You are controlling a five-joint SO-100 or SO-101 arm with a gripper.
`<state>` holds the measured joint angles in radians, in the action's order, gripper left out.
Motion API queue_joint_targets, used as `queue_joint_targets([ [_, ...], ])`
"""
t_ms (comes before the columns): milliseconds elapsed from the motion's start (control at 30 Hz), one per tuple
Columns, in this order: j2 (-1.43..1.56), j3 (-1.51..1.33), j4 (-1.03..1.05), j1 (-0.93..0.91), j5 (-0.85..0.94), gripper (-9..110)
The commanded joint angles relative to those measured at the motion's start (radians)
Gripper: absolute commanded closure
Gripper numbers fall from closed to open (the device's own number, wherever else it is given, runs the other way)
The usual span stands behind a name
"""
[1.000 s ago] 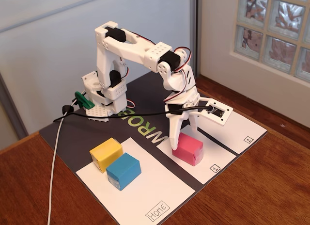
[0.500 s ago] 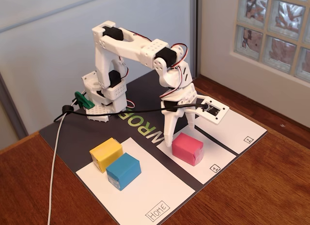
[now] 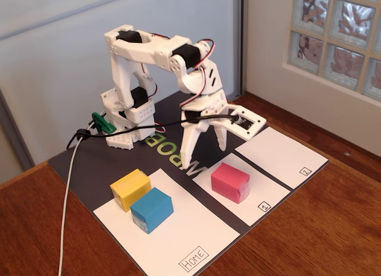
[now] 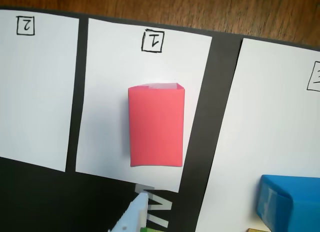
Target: Move box red to zone 1
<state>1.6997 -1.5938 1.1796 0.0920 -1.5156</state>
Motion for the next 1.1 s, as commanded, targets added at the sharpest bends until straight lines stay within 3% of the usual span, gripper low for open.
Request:
queue_joint_targets([
  [0,0.087,0.025,0.026,-0.009,0.006,43],
  [300,0.227,0.018,0.143,-0.002,0.011,43],
  [433,0.324,0.0,0.225,0.002,0.032,56],
  [733,0.606,-0.239,0.279,-0.018,0.067,100],
  [1067,0.979,-0.684,0.25,-0.074,0.101,102],
])
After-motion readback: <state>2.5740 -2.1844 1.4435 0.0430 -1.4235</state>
